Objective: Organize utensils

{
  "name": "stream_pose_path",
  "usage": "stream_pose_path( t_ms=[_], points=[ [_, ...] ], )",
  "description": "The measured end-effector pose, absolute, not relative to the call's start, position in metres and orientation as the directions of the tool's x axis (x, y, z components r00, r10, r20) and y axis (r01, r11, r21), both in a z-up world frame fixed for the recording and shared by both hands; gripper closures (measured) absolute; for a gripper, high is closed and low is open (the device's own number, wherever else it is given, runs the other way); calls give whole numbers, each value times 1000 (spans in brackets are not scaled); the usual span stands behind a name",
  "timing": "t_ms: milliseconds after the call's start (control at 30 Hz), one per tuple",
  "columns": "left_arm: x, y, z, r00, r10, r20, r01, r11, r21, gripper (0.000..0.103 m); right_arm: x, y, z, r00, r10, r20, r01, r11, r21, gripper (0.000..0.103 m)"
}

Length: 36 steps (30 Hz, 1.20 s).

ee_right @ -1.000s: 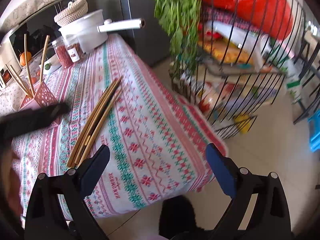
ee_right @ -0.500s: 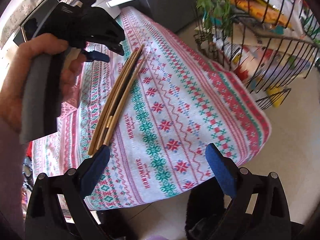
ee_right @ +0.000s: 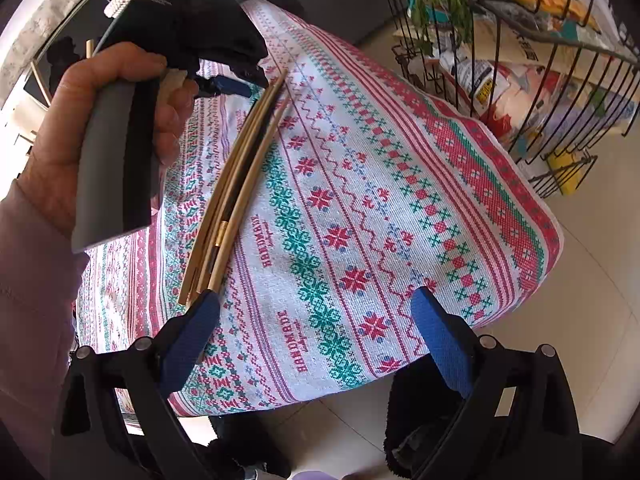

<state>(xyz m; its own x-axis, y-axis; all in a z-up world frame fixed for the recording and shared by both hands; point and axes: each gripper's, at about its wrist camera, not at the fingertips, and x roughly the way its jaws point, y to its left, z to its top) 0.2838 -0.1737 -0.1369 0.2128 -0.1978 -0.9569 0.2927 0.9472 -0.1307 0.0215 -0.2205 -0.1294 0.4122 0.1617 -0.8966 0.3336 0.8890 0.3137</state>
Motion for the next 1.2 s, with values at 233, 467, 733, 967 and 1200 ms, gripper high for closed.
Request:
stream_pose_path(
  t_ms=[233, 467, 733, 967, 1200],
  points=[
    [283, -199, -145, 231, -142, -963, 345, 937, -56, 98, 22, -222, -131, 406, 148, -902, 345, 889, 301, 9],
    [262, -177, -134, 320, -175, -931, 335, 940, -61, 100, 25, -224, -130, 407, 122, -905, 354, 892, 280, 9],
    [197, -125, -76, 437, -258, -862, 406, 911, -68, 100, 28, -222, -132, 395, 49, -917, 379, 901, 211, 9],
    [124, -53, -38, 529, -330, -782, 403, 909, -111, 100, 36, -229, -133, 387, -18, -922, 426, 891, 161, 10],
    [74, 10, -24, 594, -387, -705, 355, 913, -203, 100, 94, -222, -121, 396, -4, -918, 467, 862, 198, 27]
  ],
)
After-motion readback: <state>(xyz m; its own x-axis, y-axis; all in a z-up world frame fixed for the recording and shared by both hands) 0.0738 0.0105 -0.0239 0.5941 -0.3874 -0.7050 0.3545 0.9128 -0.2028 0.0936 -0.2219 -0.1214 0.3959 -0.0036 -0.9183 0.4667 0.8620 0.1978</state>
